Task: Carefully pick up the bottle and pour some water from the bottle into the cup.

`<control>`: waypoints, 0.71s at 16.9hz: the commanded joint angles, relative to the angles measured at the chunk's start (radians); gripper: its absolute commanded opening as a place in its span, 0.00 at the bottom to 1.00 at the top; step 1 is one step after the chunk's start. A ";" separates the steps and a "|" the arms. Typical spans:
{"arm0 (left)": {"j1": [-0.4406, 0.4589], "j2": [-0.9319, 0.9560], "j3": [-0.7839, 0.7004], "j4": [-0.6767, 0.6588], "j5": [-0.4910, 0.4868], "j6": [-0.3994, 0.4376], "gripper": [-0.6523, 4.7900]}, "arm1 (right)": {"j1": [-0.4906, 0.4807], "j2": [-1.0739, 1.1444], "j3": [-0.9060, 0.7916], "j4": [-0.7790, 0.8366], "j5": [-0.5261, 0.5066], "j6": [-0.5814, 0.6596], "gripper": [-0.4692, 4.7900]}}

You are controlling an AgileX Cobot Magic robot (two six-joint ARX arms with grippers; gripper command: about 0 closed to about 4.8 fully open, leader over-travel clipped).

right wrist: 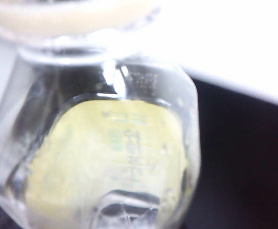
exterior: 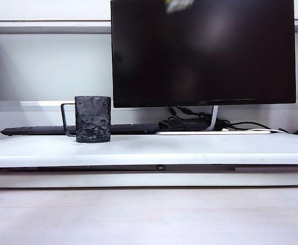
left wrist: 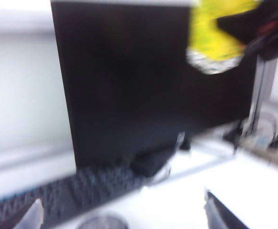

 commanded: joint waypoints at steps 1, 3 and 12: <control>-0.002 -0.080 0.003 -0.050 0.008 -0.032 1.00 | 0.000 -0.113 0.007 -0.153 0.003 0.070 0.46; -0.012 -0.146 0.003 -0.115 0.007 -0.032 1.00 | 0.000 -0.189 0.006 -0.280 0.002 0.070 0.46; -0.074 -0.192 -0.013 -0.293 -0.040 -0.024 1.00 | -0.035 -0.193 -0.439 -0.141 -0.098 0.246 0.46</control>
